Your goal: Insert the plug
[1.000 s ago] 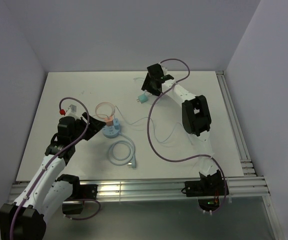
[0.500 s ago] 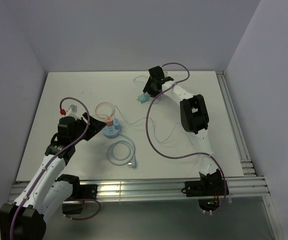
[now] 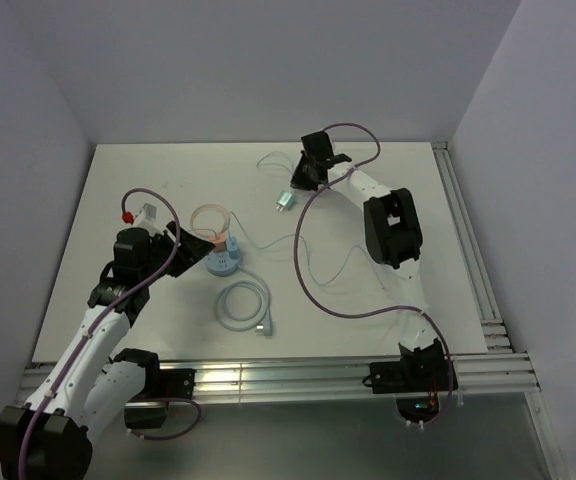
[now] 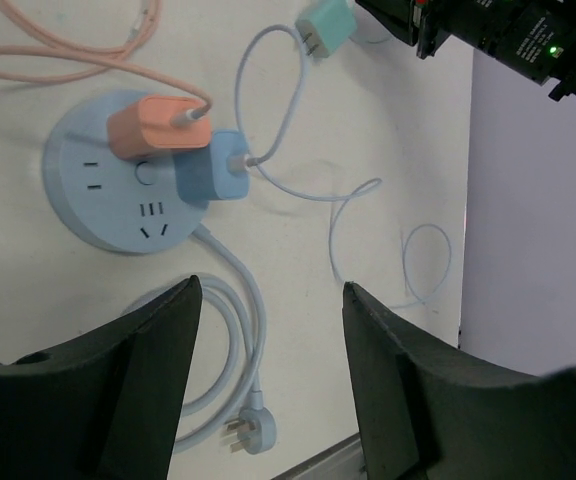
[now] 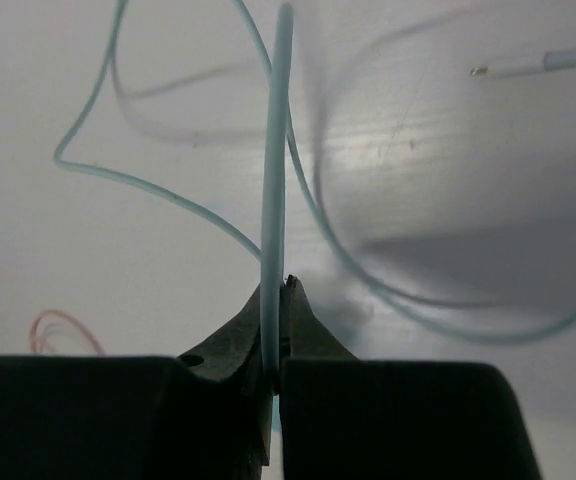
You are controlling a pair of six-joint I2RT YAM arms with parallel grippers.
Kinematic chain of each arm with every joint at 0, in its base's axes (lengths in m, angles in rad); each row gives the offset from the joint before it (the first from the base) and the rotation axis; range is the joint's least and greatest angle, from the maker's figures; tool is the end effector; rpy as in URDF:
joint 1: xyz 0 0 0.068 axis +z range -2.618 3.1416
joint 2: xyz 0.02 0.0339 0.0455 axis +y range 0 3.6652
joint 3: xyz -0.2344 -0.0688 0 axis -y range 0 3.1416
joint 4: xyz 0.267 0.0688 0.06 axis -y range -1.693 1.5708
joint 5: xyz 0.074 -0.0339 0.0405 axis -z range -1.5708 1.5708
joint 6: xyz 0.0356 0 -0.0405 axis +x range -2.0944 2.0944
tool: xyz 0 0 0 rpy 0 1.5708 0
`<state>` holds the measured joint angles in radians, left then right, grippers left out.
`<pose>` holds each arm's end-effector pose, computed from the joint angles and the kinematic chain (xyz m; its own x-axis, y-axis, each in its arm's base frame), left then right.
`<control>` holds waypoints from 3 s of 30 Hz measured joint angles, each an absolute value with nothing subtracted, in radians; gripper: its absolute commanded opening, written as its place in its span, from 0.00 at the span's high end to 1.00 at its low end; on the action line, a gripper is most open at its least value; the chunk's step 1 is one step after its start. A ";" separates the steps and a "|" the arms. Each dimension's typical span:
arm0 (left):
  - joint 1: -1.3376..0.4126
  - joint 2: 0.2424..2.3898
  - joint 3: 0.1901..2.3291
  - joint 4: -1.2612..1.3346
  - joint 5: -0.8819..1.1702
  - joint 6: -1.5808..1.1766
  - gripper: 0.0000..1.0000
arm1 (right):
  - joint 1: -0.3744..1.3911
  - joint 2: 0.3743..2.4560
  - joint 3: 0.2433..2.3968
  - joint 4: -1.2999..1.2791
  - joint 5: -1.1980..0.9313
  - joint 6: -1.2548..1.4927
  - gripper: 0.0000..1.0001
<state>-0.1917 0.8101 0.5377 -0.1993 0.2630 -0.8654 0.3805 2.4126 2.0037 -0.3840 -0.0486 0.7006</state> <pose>0.2223 -0.0526 0.2200 -0.6024 -0.6320 -0.4876 -0.0729 0.6519 -0.7548 0.5013 0.2024 0.1405 -0.7652 0.3874 -0.5142 0.1186 0.8698 0.4789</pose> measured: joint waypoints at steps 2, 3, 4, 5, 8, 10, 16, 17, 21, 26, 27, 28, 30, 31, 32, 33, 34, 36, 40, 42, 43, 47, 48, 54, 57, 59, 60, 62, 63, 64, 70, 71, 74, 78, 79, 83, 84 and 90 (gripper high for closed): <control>-0.192 0.826 0.560 -0.196 0.293 -0.850 0.35 | 0.381 2.346 1.947 -0.383 -0.068 0.697 1.00; -0.193 0.832 0.570 -0.189 0.311 -0.846 0.34 | 0.381 2.299 1.909 -0.378 -0.081 0.696 1.00; -0.193 0.841 0.581 -0.178 0.341 -0.839 0.33 | 0.381 2.248 1.869 -0.370 -0.097 0.699 1.00; -0.193 0.846 0.590 -0.164 0.368 -0.833 0.32 | 0.381 2.188 1.830 -0.357 -0.114 0.705 1.00; -0.193 0.873 0.601 -0.070 0.475 -0.840 0.28 | 0.381 1.992 1.678 -0.275 -0.178 0.746 1.00; -0.194 0.899 0.601 0.009 0.545 -0.868 0.26 | 0.382 1.872 1.584 -0.208 -0.227 0.786 1.00; -0.234 0.968 0.607 0.166 0.616 -0.923 0.21 | 0.408 1.689 1.332 -0.010 -0.347 0.933 1.00; -0.252 0.974 0.611 0.178 0.604 -0.923 0.21 | 0.419 1.674 1.287 0.008 -0.358 0.958 1.00; -0.369 0.998 0.657 0.202 0.540 -0.909 0.20 | 0.476 1.643 1.166 0.043 -0.367 1.024 1.00; -0.466 1.027 0.704 0.211 0.446 -0.879 0.20 | 0.551 1.559 1.107 0.053 -0.361 1.058 1.00; -0.473 1.034 0.709 0.208 0.429 -0.876 0.21 | 0.562 1.539 1.103 0.059 -0.361 1.060 1.00; -0.484 1.042 0.714 0.200 0.408 -0.873 0.21 | 0.571 1.517 1.097 0.072 -0.361 1.063 1.00; -0.501 1.056 0.722 0.182 0.359 -0.865 0.23 | 0.579 1.481 1.084 0.094 -0.357 1.064 1.00; -0.511 1.058 0.726 0.167 0.334 -0.858 0.23 | 0.581 1.469 1.078 0.102 -0.356 1.065 1.00; -0.525 1.058 0.731 0.144 0.301 -0.851 0.23 | 0.585 1.460 1.073 0.107 -0.355 1.066 1.00; -0.538 1.057 0.735 0.130 0.273 -0.847 0.23 | 0.585 1.455 1.070 0.109 -0.351 1.067 1.00; -0.556 1.055 0.740 0.112 0.238 -0.841 0.23 | 0.586 1.452 1.068 0.111 -0.348 1.066 1.00; -0.579 1.048 0.742 0.093 0.195 -0.831 0.24 | 0.587 1.449 1.060 0.113 -0.344 1.066 1.00; -0.595 1.027 0.742 0.081 0.155 -0.824 0.27 | 0.589 1.449 1.035 0.112 -0.341 1.066 1.00; -0.595 1.026 0.742 0.084 0.152 -0.824 0.29 | 0.590 1.449 1.025 0.111 -0.340 1.066 1.00; -0.595 1.027 0.742 0.084 0.153 -0.824 0.29 | 0.590 1.449 1.022 0.111 -0.340 1.066 1.00; -0.595 1.034 0.740 0.090 0.166 -0.824 0.31 | 0.590 1.442 1.021 0.111 -0.340 1.066 1.00; -0.595 1.037 0.740 0.093 0.170 -0.825 0.32 | 0.590 1.436 1.021 0.111 -0.339 1.066 1.00; -0.595 1.042 0.735 0.115 0.197 -0.824 0.38 | 0.590 1.394 1.021 0.114 -0.342 1.066 1.00; -0.595 1.045 0.727 0.123 0.213 -0.825 0.47 | 0.591 1.389 1.021 0.115 -0.342 1.066 1.00; -0.595 1.048 0.722 0.126 0.224 -0.828 0.56 | 0.591 1.389 1.021 0.114 -0.342 1.066 1.00; -0.595 1.050 0.722 0.130 0.231 -0.830 0.65 | 0.591 1.389 1.021 0.115 -0.343 1.066 1.00; -0.595 1.051 0.718 0.139 0.246 -0.833 0.74 | 0.591 1.389 1.021 0.118 -0.342 1.066 1.00; -0.595 1.051 0.717 0.146 0.252 -0.832 0.87 | 0.591 1.389 1.021 0.118 -0.343 1.066 1.00; -0.595 1.051 0.716 0.148 0.257 -0.837 0.94 | 0.590 1.389 1.021 0.118 -0.344 1.065 0.97; -0.581 1.054 0.714 0.162 0.300 -0.841 1.00 | 0.582 1.388 1.021 0.110 -0.390 1.027 0.44; -0.569 1.055 0.707 0.176 0.319 -0.847 1.00 | 0.578 1.388 1.021 0.103 -0.409 1.013 0.38; -0.518 1.060 0.689 0.207 0.382 -0.862 1.00 | 0.558 1.379 1.021 0.068 -0.472 0.952 0.33; -0.456 1.084 0.687 0.221 0.482 -0.855 1.00 | 0.514 1.331 1.021 -0.022 -0.546 0.825 0.33; -0.449 1.091 0.688 0.221 0.505 -0.851 1.00 | 0.504 1.312 1.021 -0.042 -0.567 0.791 0.33; -0.442 1.152 0.703 0.221 0.635 -0.832 1.00 | 0.492 1.244 1.021 -0.066 -0.661 0.702 0.36; -0.442 1.168 0.706 0.227 0.667 -0.831 1.00 | 0.492 1.234 1.021 -0.062 -0.690 0.686 0.37; -0.442 1.199 0.707 0.256 0.777 -0.833 1.00 | 0.492 1.230 1.007 -0.059 -0.785 0.635 0.47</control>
<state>-0.4416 1.1988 0.7071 0.2558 0.7773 -0.8333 0.4919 1.2304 1.0073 -0.0589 -0.7853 0.6353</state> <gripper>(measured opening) 0.331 0.550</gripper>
